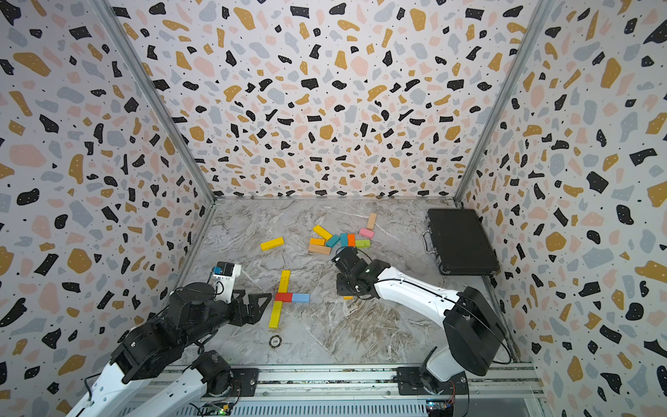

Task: Assemble the letter h with building blocks
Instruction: Pick up the building block from the center of the board, then place the building block at the center of the board.

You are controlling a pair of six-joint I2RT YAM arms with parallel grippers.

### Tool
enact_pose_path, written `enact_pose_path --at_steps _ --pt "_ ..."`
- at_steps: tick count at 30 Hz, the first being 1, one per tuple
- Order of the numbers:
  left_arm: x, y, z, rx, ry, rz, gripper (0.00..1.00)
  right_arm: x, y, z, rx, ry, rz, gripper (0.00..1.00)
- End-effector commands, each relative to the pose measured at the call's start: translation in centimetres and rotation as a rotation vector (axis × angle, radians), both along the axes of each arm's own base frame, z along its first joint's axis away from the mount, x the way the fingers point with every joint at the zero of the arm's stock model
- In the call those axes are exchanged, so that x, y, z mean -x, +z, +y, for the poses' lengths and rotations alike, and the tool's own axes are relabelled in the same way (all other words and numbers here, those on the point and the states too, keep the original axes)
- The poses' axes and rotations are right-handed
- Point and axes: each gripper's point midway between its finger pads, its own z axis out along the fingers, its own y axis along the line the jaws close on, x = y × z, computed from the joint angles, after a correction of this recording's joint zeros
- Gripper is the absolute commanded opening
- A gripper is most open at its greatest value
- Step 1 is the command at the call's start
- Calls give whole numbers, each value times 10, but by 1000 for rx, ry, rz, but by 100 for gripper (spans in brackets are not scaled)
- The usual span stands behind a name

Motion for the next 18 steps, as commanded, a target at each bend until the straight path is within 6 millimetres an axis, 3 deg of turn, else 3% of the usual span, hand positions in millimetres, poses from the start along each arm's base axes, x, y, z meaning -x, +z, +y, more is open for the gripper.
enact_pose_path --at_steps 1,12,18 --pt "-3 3 9 2 53 -32 99 17 2 10 15 -91 -5 18" --pt "-3 11 31 10 149 -92 99 66 -13 87 77 -5 -81 18" --pt "3 20 49 26 213 -150 99 81 -26 109 97 12 -56 18"
